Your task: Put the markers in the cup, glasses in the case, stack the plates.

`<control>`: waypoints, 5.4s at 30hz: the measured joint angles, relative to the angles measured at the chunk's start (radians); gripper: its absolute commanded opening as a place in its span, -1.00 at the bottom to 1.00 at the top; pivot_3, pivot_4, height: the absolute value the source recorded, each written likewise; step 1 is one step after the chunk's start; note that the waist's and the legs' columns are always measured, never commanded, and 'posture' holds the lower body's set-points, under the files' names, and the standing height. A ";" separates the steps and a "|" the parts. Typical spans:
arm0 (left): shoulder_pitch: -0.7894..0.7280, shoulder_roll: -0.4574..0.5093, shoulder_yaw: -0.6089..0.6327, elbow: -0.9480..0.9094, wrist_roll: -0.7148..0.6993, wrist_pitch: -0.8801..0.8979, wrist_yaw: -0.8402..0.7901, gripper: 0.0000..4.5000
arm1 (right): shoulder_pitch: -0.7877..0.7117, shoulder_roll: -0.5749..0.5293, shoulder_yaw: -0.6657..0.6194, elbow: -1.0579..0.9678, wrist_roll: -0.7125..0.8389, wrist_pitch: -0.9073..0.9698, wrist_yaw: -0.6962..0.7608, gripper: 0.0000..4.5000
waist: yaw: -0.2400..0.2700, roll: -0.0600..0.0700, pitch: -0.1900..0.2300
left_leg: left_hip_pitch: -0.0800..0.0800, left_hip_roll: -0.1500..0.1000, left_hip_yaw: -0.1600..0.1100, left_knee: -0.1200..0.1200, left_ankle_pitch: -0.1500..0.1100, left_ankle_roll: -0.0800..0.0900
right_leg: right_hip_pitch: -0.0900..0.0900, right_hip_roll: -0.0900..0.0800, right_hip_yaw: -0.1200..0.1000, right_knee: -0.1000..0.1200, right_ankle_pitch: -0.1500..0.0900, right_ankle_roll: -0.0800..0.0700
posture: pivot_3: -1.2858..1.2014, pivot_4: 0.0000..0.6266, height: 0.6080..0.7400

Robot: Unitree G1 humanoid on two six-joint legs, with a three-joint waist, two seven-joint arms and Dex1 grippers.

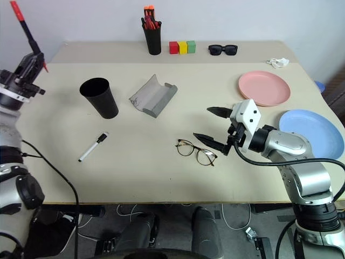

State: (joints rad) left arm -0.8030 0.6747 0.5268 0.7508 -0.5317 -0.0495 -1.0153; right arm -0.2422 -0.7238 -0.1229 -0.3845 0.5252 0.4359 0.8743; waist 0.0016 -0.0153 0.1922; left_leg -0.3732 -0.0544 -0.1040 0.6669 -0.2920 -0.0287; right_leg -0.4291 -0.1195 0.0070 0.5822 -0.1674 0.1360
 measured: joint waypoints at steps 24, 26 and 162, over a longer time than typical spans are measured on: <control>-0.041 -0.202 -0.088 0.139 0.063 -0.193 0.057 -0.38 | 0.010 -0.002 -0.011 -0.034 0.038 0.039 -0.022 1.00 | -0.001 0.000 0.000 | 0.000 0.000 0.000 0.000 0.000 0.000 | 0.000 0.000 0.000 -0.001 0.000 0.000 | 0.03 -0.52 1.00; -0.013 -0.201 -0.088 0.121 0.063 -0.193 0.057 0.05 | 0.010 -0.002 -0.011 -0.033 0.037 0.038 -0.021 1.00 | -0.001 0.000 0.000 | 0.000 0.000 0.000 0.000 0.000 0.000 | 0.000 0.000 0.000 -0.001 0.000 0.000 | 0.03 -0.52 1.00; 0.411 0.165 -0.502 -0.777 0.039 0.989 0.234 -0.99 | 0.040 -0.015 -0.083 -0.110 0.267 0.118 0.056 1.00 | -0.012 0.000 0.001 | 0.000 0.000 0.001 -0.003 0.000 -0.001 | -0.002 0.000 0.003 -0.001 -0.001 -0.001 | 0.03 -0.52 1.00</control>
State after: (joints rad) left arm -0.3918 0.8395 0.0243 -0.0260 -0.4926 0.9392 -0.7817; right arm -0.2025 -0.7385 -0.2058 -0.4949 0.7922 0.5534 0.9302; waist -0.0108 -0.0153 0.1934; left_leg -0.3735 -0.0543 -0.1029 0.6637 -0.2916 -0.0295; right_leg -0.4310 -0.1191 0.0098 0.5809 -0.1681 0.1354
